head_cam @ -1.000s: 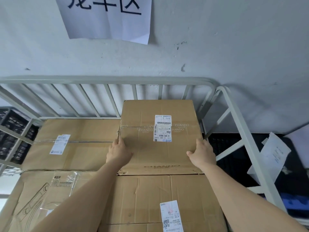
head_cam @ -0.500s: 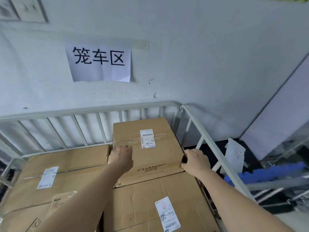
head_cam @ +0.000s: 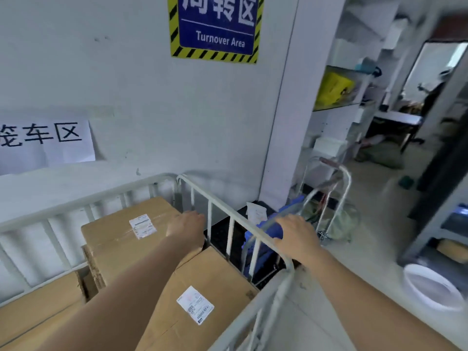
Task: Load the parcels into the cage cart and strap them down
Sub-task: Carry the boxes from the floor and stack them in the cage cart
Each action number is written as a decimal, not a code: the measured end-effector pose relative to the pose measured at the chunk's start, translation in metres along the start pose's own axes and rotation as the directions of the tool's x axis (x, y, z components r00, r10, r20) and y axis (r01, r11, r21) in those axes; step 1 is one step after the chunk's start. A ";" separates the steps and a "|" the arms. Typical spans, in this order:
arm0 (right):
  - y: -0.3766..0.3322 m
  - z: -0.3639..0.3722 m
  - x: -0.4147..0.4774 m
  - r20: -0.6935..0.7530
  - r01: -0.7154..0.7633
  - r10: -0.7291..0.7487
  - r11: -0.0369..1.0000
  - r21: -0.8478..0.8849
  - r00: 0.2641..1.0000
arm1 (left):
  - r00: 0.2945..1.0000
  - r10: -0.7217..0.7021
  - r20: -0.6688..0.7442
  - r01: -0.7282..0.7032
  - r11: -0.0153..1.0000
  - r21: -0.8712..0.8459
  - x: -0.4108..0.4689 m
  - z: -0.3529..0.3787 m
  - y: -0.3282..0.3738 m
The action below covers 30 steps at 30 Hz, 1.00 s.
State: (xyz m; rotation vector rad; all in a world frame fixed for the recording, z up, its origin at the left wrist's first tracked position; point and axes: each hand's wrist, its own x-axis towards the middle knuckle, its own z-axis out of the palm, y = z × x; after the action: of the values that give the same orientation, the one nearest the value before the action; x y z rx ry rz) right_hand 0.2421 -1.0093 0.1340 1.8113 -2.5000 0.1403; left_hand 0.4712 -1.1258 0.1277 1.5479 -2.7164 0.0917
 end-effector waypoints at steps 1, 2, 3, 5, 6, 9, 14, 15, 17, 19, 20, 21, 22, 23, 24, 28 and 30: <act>0.014 -0.008 -0.016 -0.014 -0.038 0.038 0.999 -0.004 0.999 | 0.999 0.043 -0.011 -0.044 0.999 -0.004 -0.003 -0.007 0.019; 0.029 -0.014 -0.033 -0.028 -0.076 0.075 0.997 -0.014 0.997 | 0.996 0.087 -0.020 -0.087 0.996 -0.008 -0.007 -0.012 0.038; 0.044 -0.020 -0.050 -0.039 -0.114 0.113 0.993 -0.018 0.993 | 0.992 0.127 -0.025 -0.128 0.992 -0.008 -0.010 -0.016 0.057; 0.077 -0.030 -0.087 -0.052 -0.196 0.196 0.981 -0.009 0.979 | 0.980 0.197 -0.039 -0.198 0.980 -0.008 -0.019 -0.023 0.098; 0.092 -0.036 -0.107 -0.053 -0.239 0.238 0.971 -0.013 0.970 | 0.971 0.233 -0.050 -0.234 0.972 -0.013 -0.025 -0.026 0.119; 0.139 -0.051 -0.168 -0.041 -0.337 0.335 0.939 -0.071 0.941 | 0.941 0.331 -0.067 -0.332 0.943 -0.016 -0.050 -0.035 0.184; 0.211 -0.065 -0.287 -0.049 -0.496 0.494 0.858 -0.135 0.868 | 0.872 0.485 -0.068 -0.488 0.872 -0.039 -0.110 -0.042 0.293; 0.223 -0.067 -0.313 -0.052 -0.530 0.529 0.837 -0.136 0.847 | 0.855 0.515 -0.060 -0.517 0.855 -0.035 -0.122 -0.041 0.314; 0.247 -0.070 -0.362 -0.057 -0.595 0.594 0.791 -0.139 0.803 | 0.827 0.559 -0.054 -0.562 0.827 -0.036 -0.147 -0.040 0.355; 0.268 -0.071 -0.411 -0.054 -0.658 0.658 0.741 -0.131 0.751 | 0.779 0.625 -0.056 -0.627 0.779 -0.024 -0.173 -0.039 0.396; 0.278 -0.070 -0.434 -0.049 -0.690 0.690 0.713 -0.123 0.722 | 0.751 0.658 -0.052 -0.660 0.751 -0.021 -0.186 -0.038 0.416; 0.288 -0.069 -0.457 -0.042 -0.720 0.720 0.685 -0.115 0.692 | 0.725 0.687 -0.047 -0.689 0.725 -0.025 -0.199 -0.037 0.435; 0.297 -0.068 -0.479 -0.033 -0.747 0.749 0.656 -0.107 0.662 | 0.698 0.715 -0.042 -0.716 0.697 -0.028 -0.211 -0.036 0.455; 0.305 -0.067 -0.500 -0.025 -0.772 0.775 0.627 -0.103 0.632 | 0.670 0.742 -0.040 -0.743 0.669 -0.024 -0.221 -0.034 0.474; 0.314 -0.067 -0.521 -0.019 -0.797 0.800 0.595 -0.102 0.600 | 0.641 0.767 -0.034 -0.767 0.641 -0.016 -0.231 -0.031 0.494; 0.349 -0.062 -0.598 0.008 -0.877 0.883 0.467 -0.112 0.469 | 0.538 0.843 -0.001 -0.842 0.538 -0.019 -0.269 -0.017 0.571; 0.367 -0.057 -0.632 0.021 -0.907 0.913 0.407 -0.110 0.407 | 0.471 0.882 0.005 -0.882 0.471 -0.017 -0.289 -0.010 0.611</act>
State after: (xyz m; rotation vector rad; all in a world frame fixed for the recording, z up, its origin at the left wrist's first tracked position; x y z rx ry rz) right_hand 0.0902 -0.2921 0.1153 0.1659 -3.1594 -0.0106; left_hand 0.0929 -0.5667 0.0988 -0.0704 -3.1639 0.0637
